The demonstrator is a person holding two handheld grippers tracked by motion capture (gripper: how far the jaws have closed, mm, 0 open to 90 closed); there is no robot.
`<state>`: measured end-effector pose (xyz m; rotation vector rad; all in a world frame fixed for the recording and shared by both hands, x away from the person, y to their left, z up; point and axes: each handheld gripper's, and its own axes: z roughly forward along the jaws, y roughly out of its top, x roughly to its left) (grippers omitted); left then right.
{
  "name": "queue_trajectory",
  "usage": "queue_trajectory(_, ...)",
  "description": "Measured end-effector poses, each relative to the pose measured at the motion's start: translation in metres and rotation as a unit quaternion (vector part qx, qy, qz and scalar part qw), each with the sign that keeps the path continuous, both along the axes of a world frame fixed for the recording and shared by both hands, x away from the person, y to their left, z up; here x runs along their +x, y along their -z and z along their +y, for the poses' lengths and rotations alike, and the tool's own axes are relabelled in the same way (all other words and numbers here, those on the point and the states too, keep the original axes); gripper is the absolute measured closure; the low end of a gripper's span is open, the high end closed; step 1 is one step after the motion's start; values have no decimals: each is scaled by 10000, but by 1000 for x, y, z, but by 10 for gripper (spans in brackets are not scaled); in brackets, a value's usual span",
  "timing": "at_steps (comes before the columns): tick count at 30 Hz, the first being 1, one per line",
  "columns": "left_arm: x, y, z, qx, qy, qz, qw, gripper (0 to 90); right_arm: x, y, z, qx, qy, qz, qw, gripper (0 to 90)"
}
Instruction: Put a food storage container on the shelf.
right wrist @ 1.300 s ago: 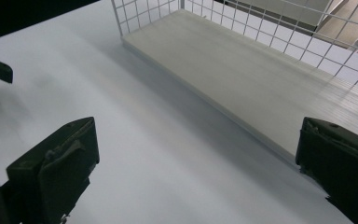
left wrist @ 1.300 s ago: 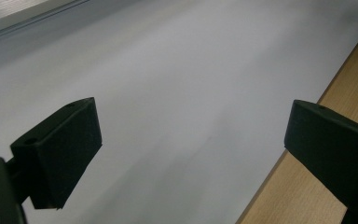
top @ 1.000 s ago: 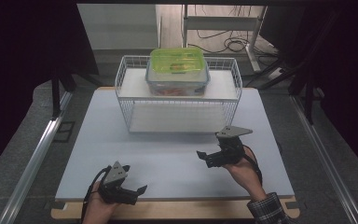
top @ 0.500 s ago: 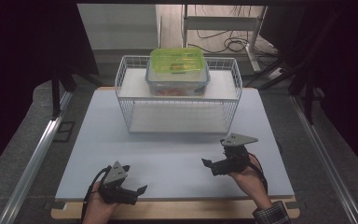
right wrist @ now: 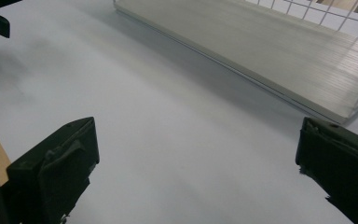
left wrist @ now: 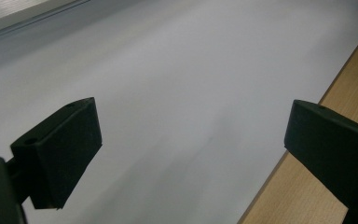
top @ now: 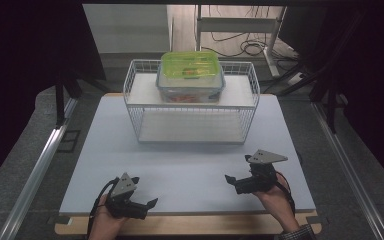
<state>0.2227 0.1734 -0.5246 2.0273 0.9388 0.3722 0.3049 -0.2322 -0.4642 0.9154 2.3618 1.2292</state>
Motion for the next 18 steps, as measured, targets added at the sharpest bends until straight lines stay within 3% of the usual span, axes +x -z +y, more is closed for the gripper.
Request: queue_trajectory(18,0,0,0,13,7,11,10000,40,-10,12,-27,-107,311,-42,9995,0)
